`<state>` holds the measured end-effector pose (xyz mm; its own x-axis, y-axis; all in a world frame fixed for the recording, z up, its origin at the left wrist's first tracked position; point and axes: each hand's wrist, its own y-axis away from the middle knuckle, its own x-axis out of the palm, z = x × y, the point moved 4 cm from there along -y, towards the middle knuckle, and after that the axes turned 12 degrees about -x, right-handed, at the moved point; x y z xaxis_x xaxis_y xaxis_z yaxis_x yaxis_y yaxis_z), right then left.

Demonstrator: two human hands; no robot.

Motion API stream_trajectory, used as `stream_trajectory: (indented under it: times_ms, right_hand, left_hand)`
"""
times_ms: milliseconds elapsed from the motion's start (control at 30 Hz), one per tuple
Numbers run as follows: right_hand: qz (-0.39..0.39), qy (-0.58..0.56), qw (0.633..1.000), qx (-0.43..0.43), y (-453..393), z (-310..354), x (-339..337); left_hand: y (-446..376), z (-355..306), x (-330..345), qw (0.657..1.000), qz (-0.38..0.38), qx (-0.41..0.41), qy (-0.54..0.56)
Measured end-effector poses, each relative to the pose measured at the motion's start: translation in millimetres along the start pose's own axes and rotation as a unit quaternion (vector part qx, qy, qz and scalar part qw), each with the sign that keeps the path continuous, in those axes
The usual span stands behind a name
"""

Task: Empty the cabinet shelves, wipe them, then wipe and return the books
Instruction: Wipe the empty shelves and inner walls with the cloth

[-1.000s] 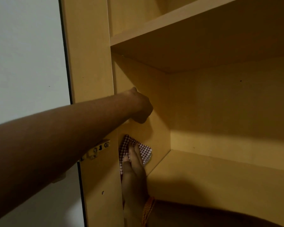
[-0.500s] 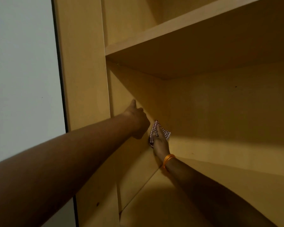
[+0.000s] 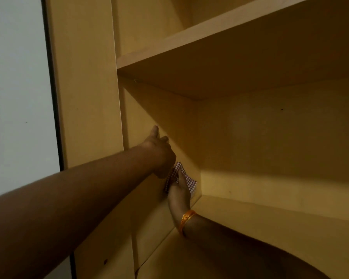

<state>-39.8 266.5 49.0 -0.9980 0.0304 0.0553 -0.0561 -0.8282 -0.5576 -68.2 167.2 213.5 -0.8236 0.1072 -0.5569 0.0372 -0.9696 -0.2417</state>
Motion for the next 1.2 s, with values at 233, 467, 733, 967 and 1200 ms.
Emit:
stream_trajectory:
  times_ms: [233,467,733,967,1200]
  right_hand:
    - [-0.012,0.033,0.990,-0.139,-57.5,26.5,-14.1]
    - [-0.013,0.070,0.997,-0.024,-118.3,-41.9,-36.6]
    - [0.054,0.171,0.980,0.083,-67.8,-51.6,-51.4]
    - [0.073,-0.003,0.976,0.205,-45.3,-38.6,-78.1]
    - [0.047,0.017,0.995,0.087,-71.3,10.0,-142.1]
  left_hand:
    - [-1.4,0.9,3.3,1.000,-0.003,-0.002,0.008]
    - [-0.6,-1.7,2.5,1.000,0.003,-0.001,0.005]
    - [4.1,-13.5,3.1,0.999,0.030,0.004,0.026]
    - [4.8,-21.1,-6.4,0.996,0.061,-0.034,0.049]
    - [-13.7,-53.5,-46.7,0.978,0.038,-0.056,0.197]
